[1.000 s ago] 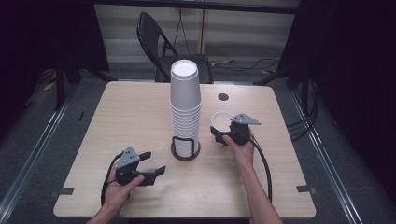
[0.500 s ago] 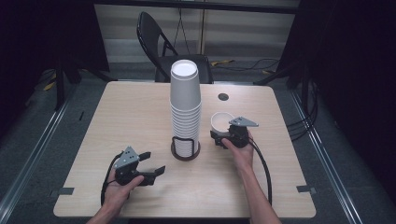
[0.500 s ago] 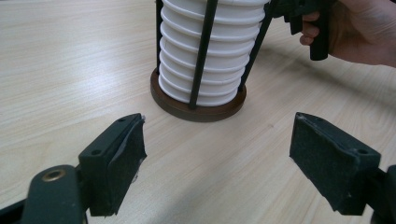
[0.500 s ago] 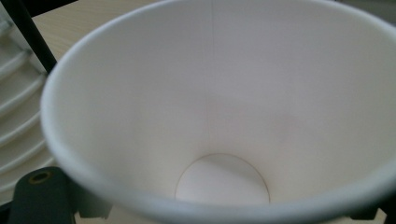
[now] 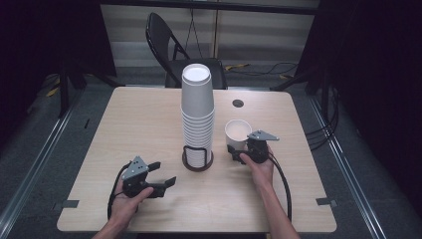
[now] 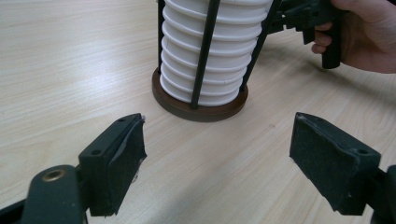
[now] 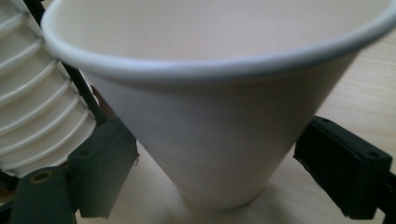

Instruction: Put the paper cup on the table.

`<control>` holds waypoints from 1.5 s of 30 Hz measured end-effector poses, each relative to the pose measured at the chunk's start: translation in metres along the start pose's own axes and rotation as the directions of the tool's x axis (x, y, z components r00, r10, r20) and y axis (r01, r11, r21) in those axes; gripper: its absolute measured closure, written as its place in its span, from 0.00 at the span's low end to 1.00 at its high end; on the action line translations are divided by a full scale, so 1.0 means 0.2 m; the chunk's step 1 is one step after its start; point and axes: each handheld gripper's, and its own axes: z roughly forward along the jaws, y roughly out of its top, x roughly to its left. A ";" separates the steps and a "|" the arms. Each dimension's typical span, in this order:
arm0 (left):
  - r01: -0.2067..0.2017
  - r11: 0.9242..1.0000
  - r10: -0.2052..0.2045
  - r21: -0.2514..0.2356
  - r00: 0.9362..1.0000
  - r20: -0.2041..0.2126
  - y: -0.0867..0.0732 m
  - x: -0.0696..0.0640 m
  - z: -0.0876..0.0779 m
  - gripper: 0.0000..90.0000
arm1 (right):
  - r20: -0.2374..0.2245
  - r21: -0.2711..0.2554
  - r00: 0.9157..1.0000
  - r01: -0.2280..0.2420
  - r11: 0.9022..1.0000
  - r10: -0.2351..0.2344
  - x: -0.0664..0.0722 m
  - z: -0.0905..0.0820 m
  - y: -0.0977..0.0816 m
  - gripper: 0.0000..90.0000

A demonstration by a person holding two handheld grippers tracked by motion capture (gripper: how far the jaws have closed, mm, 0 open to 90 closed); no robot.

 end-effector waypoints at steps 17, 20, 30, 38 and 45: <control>0.018 1.000 -0.018 -0.001 1.000 -0.013 0.00 0.00 0.00 0.20 | -0.024 -0.027 0.999 -0.028 0.999 0.028 0.02 -0.18 0.01 0.15; 0.017 1.000 -0.017 0.002 1.000 -0.017 0.00 0.00 0.00 0.20 | -0.029 -0.028 0.999 -0.030 0.999 0.029 0.04 -0.22 0.01 0.15; 0.031 1.000 -0.030 0.005 0.999 -0.026 0.00 0.01 0.00 0.19 | -0.049 -0.029 0.998 -0.044 0.999 0.042 0.10 -0.35 0.00 0.18; 0.032 0.999 -0.032 -0.009 0.999 -0.016 0.00 0.00 0.00 0.18 | -0.063 -0.024 0.997 -0.051 0.998 0.050 0.16 -0.45 -0.06 0.18; 0.027 1.000 -0.027 -0.016 0.999 -0.025 0.00 -0.01 0.00 0.18 | -0.069 -0.008 0.997 -0.046 0.999 0.045 0.22 -0.56 -0.14 0.16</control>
